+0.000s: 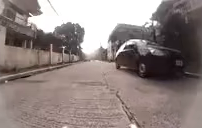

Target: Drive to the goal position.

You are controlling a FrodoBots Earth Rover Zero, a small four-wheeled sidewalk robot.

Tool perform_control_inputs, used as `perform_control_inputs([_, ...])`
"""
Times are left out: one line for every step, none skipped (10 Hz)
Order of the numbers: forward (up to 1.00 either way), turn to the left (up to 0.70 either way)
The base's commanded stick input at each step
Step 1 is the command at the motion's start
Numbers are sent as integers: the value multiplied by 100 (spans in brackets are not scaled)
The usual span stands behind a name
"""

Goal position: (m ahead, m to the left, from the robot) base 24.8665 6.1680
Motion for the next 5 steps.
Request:
perform_control_inputs([70,1])
perform_control_inputs([70,1])
perform_control_inputs([70,1])
perform_control_inputs([70,1])
perform_control_inputs([70,1])
